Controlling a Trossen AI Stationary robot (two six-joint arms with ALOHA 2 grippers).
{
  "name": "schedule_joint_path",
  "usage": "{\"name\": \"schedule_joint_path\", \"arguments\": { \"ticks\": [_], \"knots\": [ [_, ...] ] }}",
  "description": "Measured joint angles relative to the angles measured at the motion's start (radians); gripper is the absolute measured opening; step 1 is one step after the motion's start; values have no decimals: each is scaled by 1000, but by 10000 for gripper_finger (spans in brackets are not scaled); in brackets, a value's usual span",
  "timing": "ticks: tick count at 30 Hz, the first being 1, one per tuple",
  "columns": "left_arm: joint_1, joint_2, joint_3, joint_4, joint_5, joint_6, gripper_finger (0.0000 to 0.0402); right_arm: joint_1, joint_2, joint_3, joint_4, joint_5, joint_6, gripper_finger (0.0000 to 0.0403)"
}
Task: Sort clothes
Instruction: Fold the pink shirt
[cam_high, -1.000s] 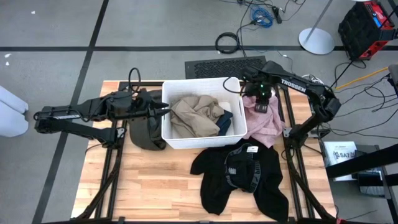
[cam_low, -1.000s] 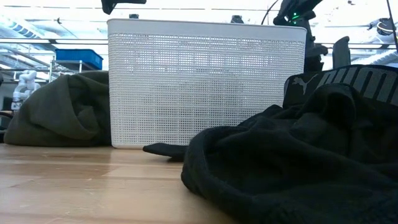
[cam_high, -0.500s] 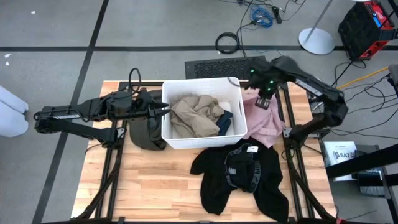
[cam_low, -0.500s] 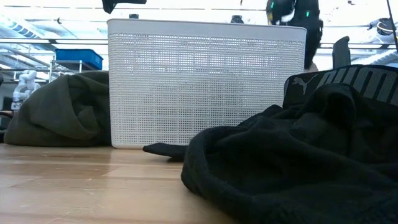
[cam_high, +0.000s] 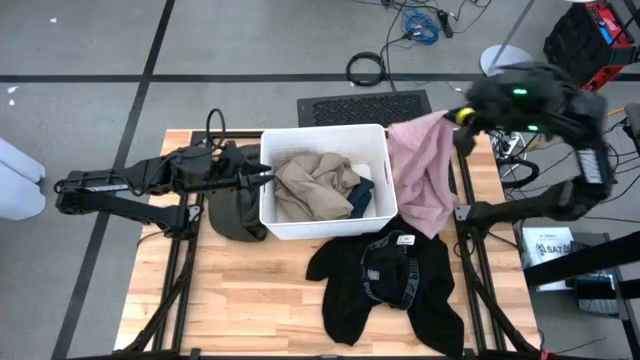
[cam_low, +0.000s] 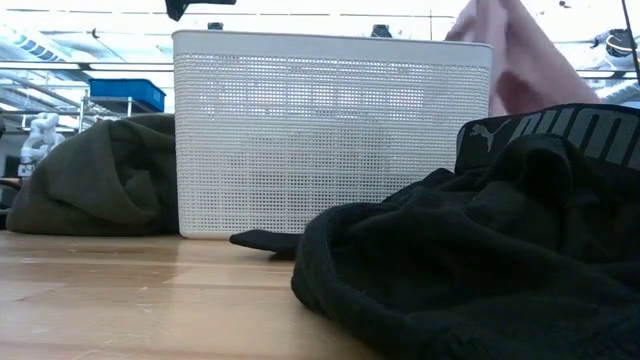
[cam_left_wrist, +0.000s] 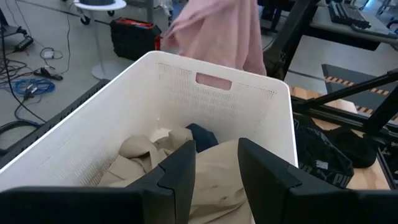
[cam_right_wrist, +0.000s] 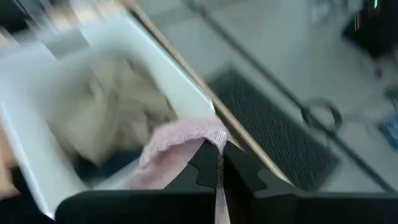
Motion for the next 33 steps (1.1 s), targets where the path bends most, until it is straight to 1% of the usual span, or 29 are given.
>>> {"name": "schedule_joint_path", "arguments": {
  "ticks": [5,10,13,15,19,24,27,29,33],
  "knots": [
    [0,0,0,16,2,-4,130,98,-43,73,110,0,48,0],
    [0,0,0,15,32,-5,130,177,-62,80,238,-2,72,0],
    [0,0,0,23,58,-7,130,228,-63,80,362,-76,74,0],
    [0,0,0,46,95,-6,130,264,-54,78,472,-140,74,0],
    [-1,0,0,124,192,-3,130,360,-25,76,713,-280,81,0],
    [-18,7,0,246,280,17,130,508,29,76,1011,-422,44,0],
    [-36,22,0,315,338,30,130,594,77,76,1179,-490,34,0],
    [-46,34,0,348,358,30,130,642,112,76,1260,-525,34,0],
    [-65,58,0,359,365,29,130,732,187,76,1326,-526,38,0]
  ]
}}
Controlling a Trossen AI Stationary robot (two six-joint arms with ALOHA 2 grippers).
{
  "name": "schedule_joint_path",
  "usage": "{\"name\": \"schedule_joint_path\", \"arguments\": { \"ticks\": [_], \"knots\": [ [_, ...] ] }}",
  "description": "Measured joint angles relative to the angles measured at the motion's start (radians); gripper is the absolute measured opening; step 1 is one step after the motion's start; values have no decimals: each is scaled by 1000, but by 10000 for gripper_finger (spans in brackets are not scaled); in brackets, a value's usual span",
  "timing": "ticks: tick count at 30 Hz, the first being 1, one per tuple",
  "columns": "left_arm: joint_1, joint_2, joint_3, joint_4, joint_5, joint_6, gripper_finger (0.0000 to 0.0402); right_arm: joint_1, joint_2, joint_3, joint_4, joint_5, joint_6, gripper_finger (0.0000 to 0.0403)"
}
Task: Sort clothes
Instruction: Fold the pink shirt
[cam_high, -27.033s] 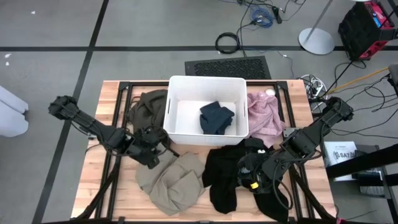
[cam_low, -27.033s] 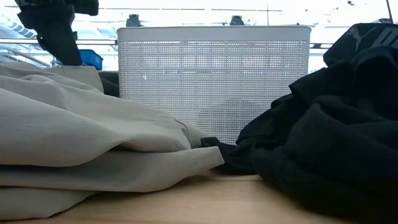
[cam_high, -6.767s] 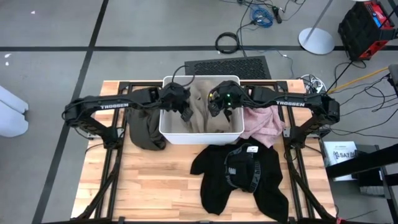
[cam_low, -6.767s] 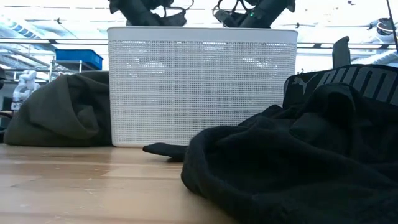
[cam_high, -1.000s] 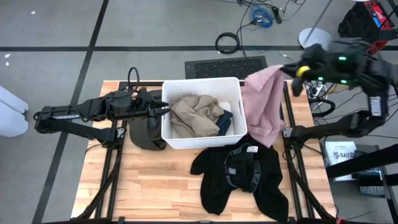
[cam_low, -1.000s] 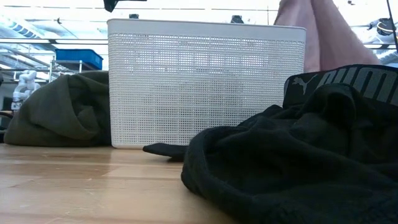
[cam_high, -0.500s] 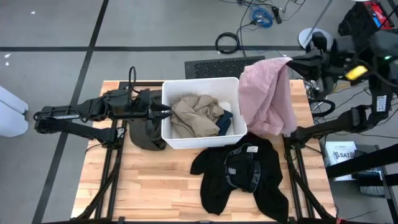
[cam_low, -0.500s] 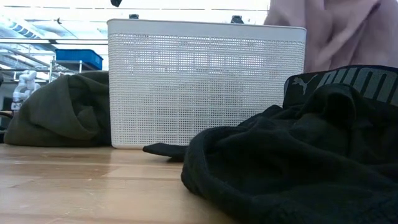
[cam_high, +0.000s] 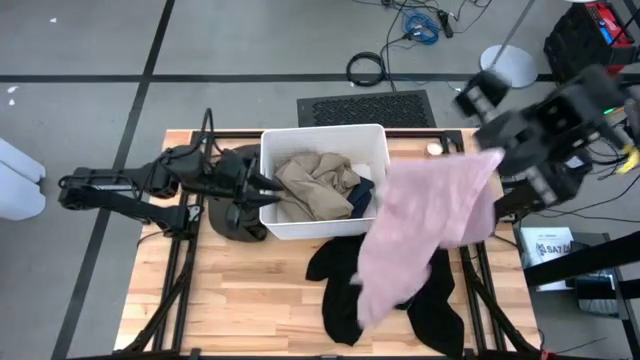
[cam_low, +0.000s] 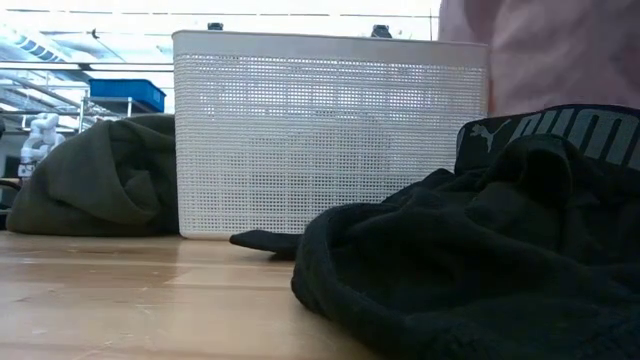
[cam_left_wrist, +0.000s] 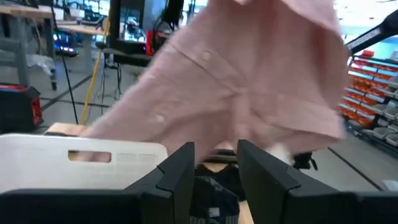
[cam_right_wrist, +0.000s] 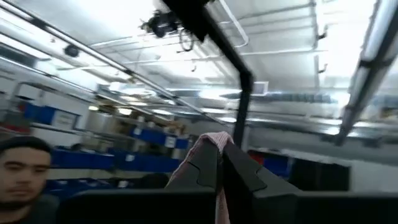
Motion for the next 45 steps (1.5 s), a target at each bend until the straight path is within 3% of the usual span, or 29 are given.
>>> {"name": "schedule_joint_path", "arguments": {
  "ticks": [6,11,14,18,22,27,30,36,45],
  "knots": [
    [-68,36,0,-6,19,-24,130,111,98,0,-106,18,-20,0],
    [-240,102,-6,4,44,-166,130,188,173,0,-323,297,-112,0],
    [-363,145,-85,93,-13,-288,130,215,228,-1,-354,385,-116,0],
    [-487,179,-296,364,-151,-484,130,243,271,-2,-330,408,-112,0],
    [-577,183,-567,785,-361,-575,130,280,289,-2,-306,448,-92,0],
    [-632,262,-822,1446,-414,-584,130,336,294,-2,-301,545,-78,0],
    [-643,330,-848,1646,-411,-576,130,362,294,-1,-302,596,-77,0],
    [-643,414,-747,1610,-404,-642,130,378,300,0,-295,669,-66,0],
    [-643,537,-606,1507,-363,-705,130,377,346,0,-264,671,-49,0]
  ]
}}
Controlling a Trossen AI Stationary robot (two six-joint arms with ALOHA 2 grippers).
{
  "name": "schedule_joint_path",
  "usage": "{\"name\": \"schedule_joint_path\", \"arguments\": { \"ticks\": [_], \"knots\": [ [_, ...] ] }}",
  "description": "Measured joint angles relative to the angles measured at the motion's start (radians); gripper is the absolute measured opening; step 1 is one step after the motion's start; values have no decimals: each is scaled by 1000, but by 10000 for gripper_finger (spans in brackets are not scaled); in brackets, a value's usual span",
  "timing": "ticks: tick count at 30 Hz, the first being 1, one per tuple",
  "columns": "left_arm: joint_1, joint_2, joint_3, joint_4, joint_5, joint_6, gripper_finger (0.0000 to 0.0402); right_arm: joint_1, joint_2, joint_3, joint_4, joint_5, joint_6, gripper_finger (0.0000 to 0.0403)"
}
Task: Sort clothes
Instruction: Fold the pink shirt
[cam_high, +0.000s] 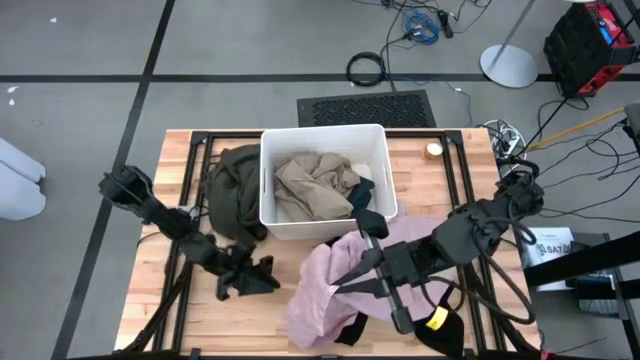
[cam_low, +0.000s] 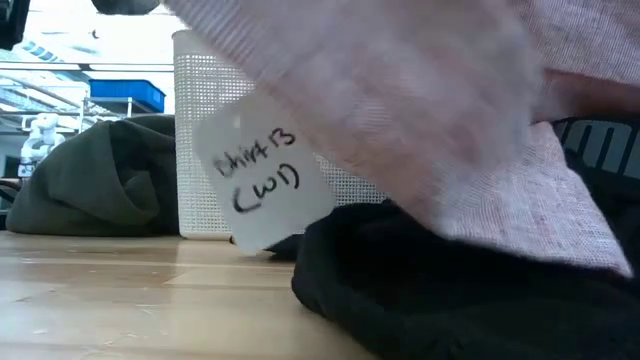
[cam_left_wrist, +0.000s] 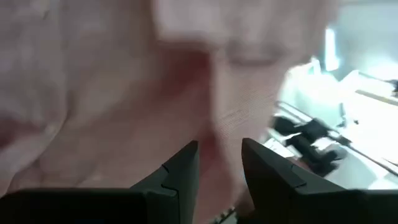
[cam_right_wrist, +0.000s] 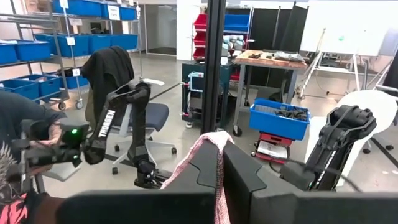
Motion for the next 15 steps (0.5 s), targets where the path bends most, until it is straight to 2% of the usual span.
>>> {"name": "schedule_joint_path", "arguments": {
  "ticks": [4,9,15],
  "knots": [
    [2,70,15,13,3,-36,130,0,13,0,34,-1,4,0],
    [-4,129,18,148,19,-37,130,0,13,0,35,-2,29,0],
    [-7,152,59,134,34,-39,130,0,13,0,49,-3,29,0]
  ]
}}
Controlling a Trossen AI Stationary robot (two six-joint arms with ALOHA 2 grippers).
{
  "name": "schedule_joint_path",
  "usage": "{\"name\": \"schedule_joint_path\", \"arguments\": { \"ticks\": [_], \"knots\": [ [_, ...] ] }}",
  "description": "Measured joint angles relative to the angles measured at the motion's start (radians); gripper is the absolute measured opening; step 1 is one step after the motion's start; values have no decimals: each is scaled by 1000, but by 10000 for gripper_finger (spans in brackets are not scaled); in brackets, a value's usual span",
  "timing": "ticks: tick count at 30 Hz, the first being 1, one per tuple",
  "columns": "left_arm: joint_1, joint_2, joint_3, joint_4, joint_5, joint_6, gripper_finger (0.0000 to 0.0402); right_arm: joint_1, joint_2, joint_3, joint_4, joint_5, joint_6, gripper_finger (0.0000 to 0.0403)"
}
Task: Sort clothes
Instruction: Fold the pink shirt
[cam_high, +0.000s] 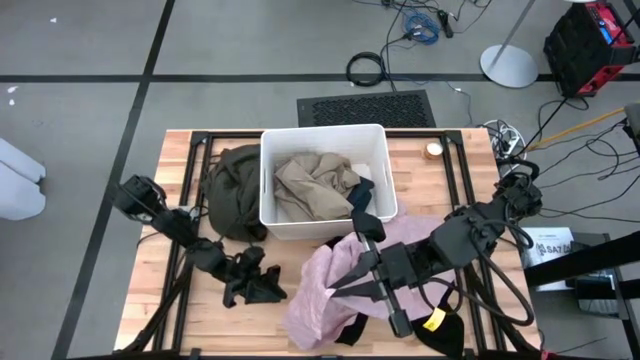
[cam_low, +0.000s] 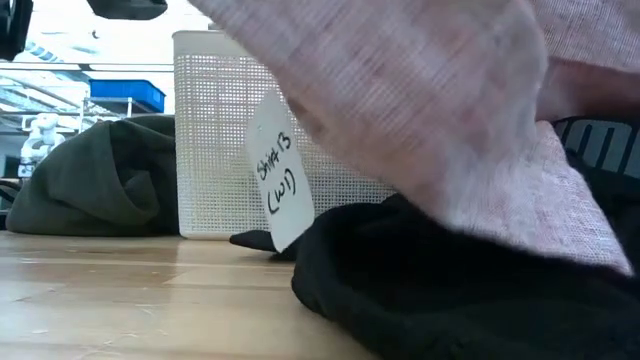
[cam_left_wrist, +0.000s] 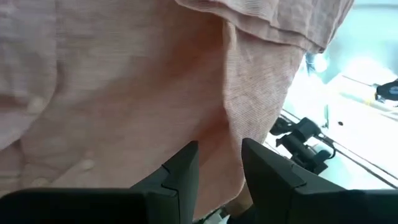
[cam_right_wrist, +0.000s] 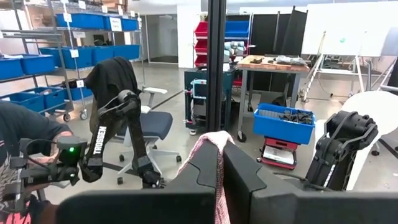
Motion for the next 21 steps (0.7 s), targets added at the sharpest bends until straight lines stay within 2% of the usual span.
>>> {"name": "schedule_joint_path", "arguments": {
  "ticks": [14,21],
  "knots": [
    [23,52,180,-32,99,11,130,1,18,0,32,-6,-2,0],
    [49,52,238,-35,145,95,130,4,33,0,15,-7,23,0]
  ]
}}
